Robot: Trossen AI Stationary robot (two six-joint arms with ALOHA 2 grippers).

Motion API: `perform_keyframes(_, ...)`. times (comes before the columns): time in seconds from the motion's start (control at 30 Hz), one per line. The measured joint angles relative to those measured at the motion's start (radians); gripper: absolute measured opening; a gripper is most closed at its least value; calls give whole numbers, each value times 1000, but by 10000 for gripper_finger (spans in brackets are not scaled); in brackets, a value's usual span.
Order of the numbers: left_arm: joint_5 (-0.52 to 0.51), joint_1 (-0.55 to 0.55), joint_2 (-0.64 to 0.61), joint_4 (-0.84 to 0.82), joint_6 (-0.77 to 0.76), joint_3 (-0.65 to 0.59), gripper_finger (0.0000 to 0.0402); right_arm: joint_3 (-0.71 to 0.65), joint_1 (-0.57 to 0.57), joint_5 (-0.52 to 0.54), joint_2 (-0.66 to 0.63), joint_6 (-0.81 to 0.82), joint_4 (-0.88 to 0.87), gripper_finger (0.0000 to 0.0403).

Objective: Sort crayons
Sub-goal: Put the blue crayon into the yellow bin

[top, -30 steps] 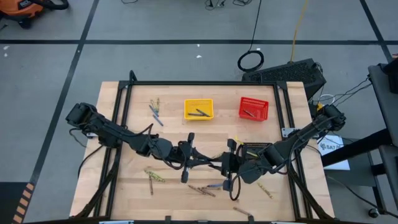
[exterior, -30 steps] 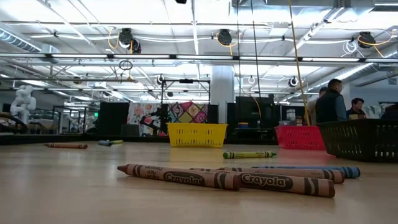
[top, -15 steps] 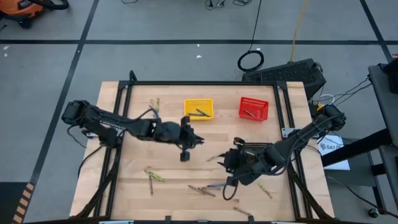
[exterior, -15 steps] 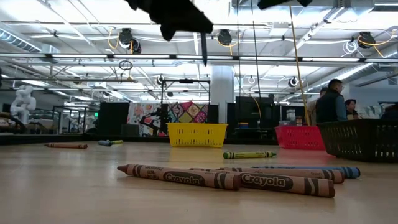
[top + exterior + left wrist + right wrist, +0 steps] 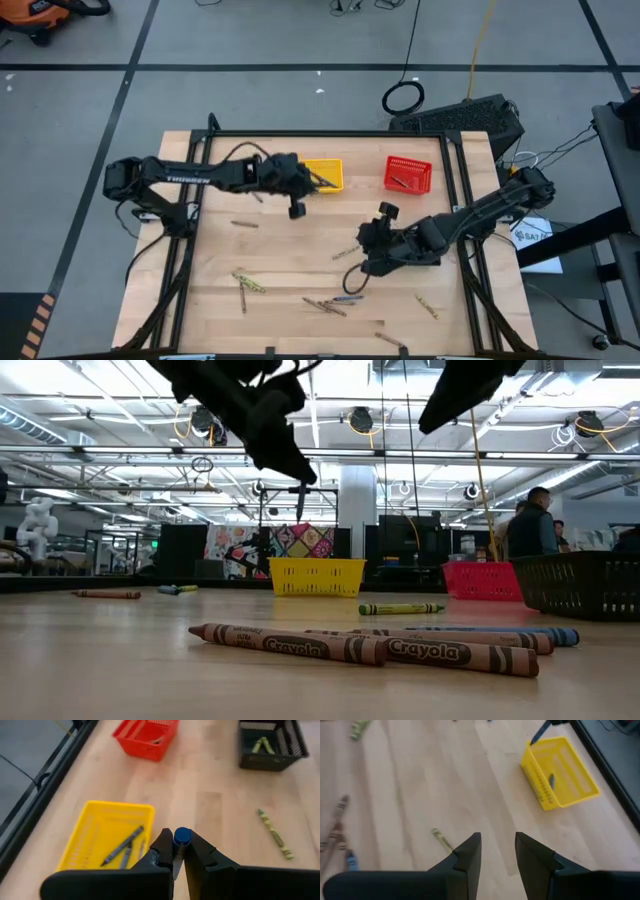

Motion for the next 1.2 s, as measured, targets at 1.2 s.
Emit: perform_keyframes(1.2,239,283,228,44,155,15,29,0,-322,0,0,-186,-29,107)
